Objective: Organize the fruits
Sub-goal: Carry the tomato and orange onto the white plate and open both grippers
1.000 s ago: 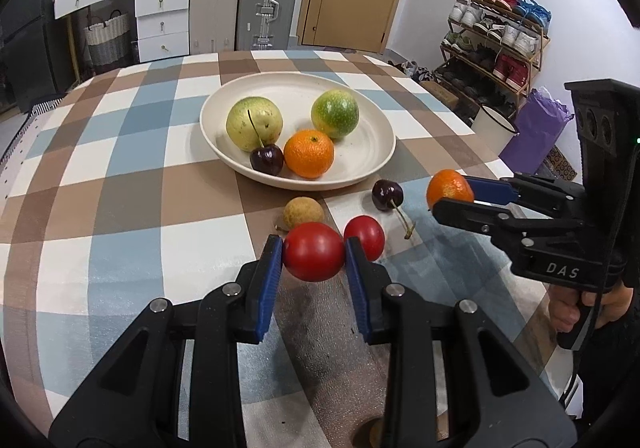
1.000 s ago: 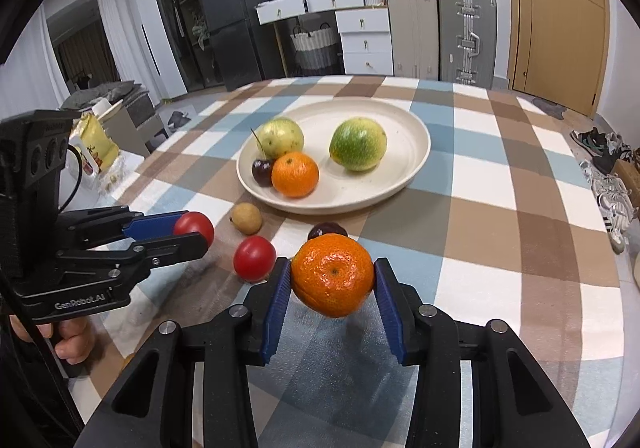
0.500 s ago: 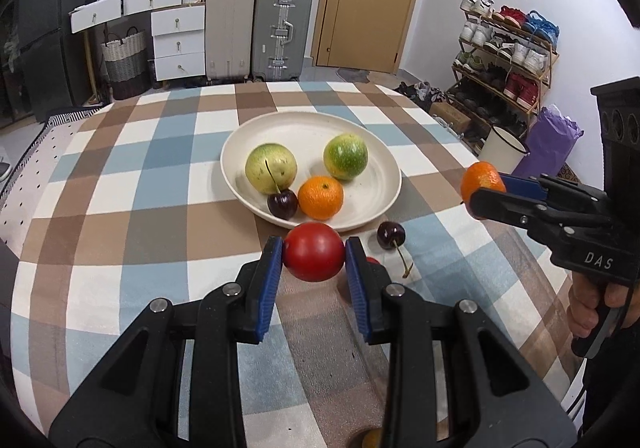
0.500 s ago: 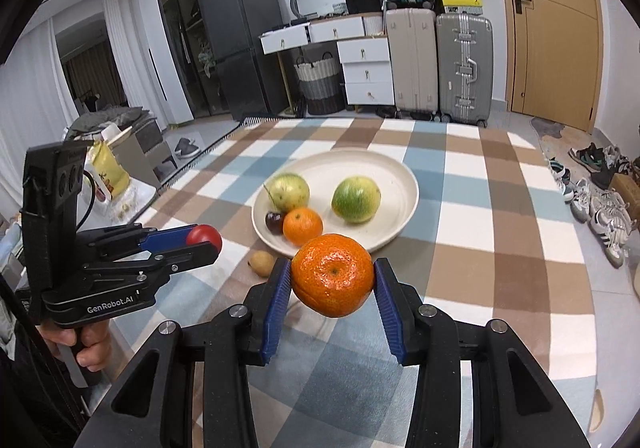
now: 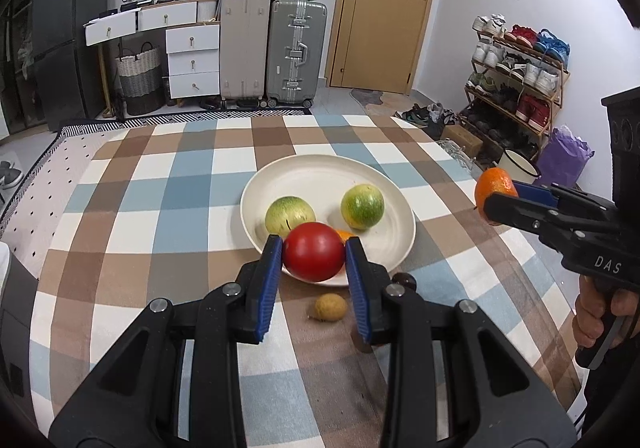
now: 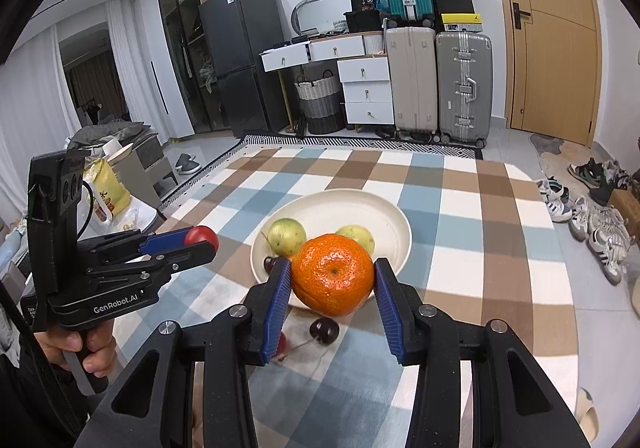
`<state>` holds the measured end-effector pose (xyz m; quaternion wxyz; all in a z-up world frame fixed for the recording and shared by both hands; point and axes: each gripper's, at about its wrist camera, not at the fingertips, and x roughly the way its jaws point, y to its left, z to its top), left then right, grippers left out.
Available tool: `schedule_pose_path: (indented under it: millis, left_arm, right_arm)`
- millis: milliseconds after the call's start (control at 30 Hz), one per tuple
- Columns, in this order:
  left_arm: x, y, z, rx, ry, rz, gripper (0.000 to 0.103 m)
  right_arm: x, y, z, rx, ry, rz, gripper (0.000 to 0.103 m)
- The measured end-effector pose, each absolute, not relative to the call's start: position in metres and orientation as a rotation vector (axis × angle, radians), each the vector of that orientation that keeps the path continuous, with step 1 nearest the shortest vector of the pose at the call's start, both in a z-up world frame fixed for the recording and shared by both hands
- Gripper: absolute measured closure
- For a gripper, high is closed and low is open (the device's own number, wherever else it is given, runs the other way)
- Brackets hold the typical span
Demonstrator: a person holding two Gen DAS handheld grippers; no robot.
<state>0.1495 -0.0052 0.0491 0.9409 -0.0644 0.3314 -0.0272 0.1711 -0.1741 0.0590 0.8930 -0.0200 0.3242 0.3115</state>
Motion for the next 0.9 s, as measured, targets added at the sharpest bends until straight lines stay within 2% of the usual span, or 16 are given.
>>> schedule_pose_path:
  millis: [367, 900]
  left_arm:
    - [0.181, 0.007, 0.052, -0.142, 0.662, -0.027, 0.074]
    - [0.225, -0.003, 0.019, -0.131, 0.73, -0.06, 0.074]
  right_arm:
    - [0.198, -0.164, 0.053, -0.029, 0.691, 0.643, 0.061]
    - [0.229, -0.145, 0.014, -0.043, 0.764, 0.654, 0.061]
